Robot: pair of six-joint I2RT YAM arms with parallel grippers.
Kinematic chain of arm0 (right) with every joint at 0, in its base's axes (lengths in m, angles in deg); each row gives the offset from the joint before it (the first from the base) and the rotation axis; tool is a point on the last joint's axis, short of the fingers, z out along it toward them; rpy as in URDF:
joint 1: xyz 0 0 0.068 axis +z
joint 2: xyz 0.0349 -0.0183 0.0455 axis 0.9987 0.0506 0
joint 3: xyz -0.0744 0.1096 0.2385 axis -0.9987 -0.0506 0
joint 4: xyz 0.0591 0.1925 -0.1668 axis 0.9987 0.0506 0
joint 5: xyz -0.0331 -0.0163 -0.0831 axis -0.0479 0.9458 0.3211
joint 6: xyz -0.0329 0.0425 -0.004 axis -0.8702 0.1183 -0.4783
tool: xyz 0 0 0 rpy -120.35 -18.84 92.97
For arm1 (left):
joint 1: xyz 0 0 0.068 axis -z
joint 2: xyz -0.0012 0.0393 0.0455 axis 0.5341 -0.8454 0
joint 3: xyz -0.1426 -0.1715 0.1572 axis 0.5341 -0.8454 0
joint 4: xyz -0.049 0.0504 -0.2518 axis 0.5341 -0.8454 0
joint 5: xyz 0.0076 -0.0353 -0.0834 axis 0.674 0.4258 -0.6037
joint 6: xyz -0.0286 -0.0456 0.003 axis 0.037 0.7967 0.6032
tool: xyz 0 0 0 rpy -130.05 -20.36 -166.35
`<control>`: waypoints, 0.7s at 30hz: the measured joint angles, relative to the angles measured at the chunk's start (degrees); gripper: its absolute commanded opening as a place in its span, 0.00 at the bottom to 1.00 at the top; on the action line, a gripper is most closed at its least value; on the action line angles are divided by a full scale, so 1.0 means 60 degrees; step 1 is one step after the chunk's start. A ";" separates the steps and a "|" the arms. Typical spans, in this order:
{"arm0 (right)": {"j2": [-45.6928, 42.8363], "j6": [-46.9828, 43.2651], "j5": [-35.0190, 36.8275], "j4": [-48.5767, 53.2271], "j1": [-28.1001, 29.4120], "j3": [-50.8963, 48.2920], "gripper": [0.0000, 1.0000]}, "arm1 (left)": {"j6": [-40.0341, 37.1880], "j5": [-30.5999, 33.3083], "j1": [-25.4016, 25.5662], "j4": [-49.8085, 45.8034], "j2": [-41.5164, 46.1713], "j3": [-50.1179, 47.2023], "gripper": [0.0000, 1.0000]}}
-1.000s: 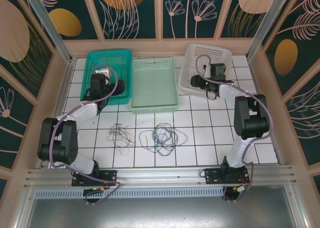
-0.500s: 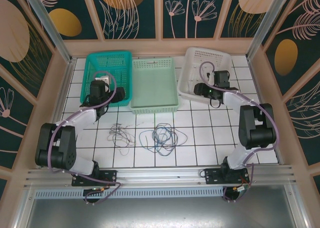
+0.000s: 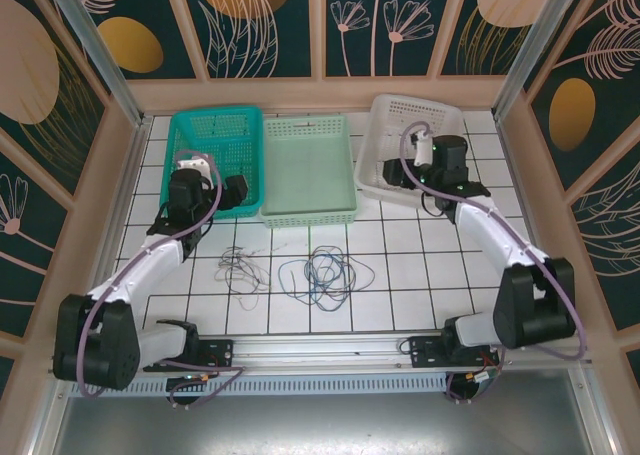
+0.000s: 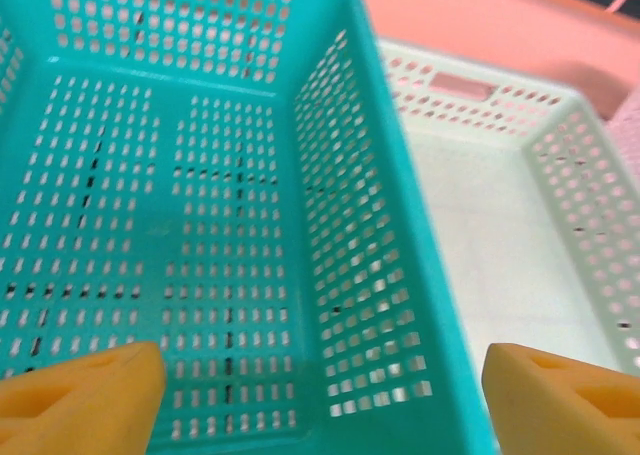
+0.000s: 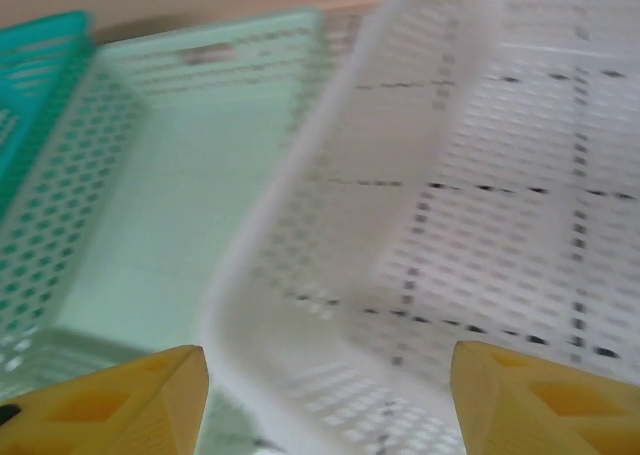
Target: Untangle the cables
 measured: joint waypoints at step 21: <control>-0.2084 0.0703 -0.1424 -0.0084 -0.0703 -0.2524 0.71 | -0.2455 -0.0477 0.5985 -0.1045 -0.2116 0.0171 0.75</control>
